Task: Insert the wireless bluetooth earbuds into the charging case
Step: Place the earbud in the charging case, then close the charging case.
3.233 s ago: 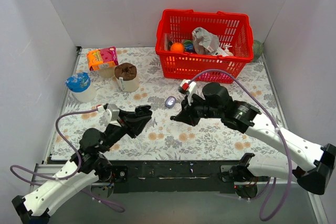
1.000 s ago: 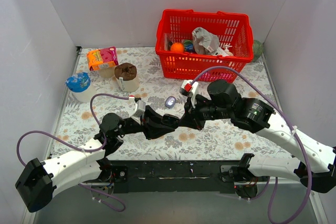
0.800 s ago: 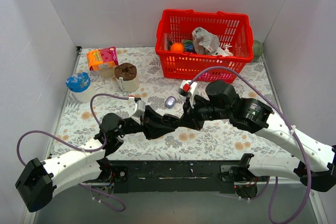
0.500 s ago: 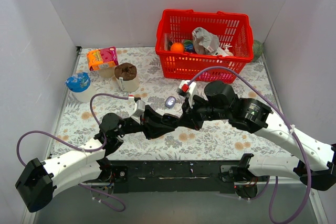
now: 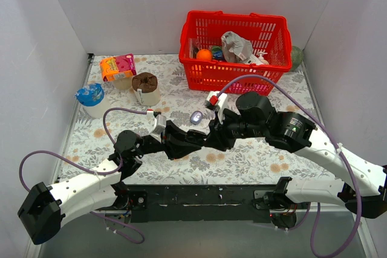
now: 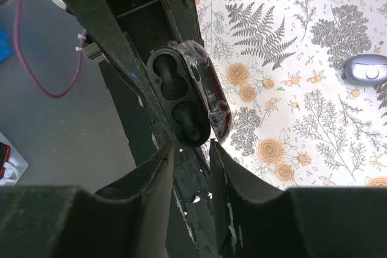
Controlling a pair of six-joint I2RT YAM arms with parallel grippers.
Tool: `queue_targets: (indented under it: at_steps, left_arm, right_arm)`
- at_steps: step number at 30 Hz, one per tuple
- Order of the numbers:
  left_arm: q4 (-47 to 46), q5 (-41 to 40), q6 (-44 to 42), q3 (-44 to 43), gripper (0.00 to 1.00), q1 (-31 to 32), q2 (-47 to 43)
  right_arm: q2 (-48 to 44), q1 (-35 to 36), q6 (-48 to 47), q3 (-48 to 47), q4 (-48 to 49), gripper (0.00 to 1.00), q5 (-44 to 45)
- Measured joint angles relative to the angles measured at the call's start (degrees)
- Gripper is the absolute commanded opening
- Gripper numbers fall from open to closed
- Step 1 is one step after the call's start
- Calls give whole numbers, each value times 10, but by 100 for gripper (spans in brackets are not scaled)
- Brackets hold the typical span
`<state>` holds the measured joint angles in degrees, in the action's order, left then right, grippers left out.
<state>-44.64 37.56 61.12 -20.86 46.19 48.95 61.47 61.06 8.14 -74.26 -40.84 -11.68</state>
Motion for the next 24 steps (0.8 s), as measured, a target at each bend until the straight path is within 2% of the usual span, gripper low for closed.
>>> queue_targets:
  at_steps: [3,5,10,15,19,24]
  left_arm:
    - [1,-1,0,0,0,0,0]
    - [4,-1,-2,0,0,0,-3]
    - [9,0,-3,0,0,0,-14]
    - [17,9,-2,-1,0,0,-14]
    - [31,18,-2,-7,0,0,-14]
    - [44,21,-6,-8,0,0,-15]
  right_arm:
    - [4,0,0,-30,-16,45,2]
    - [5,1,-3,-64,-31,45,10]
    - [-17,1,-9,-143,-25,28,73]
    - [-29,1,-7,-114,-7,13,154]
    - [14,1,-5,-77,3,9,168]
    - [59,1,-3,-56,12,9,148]
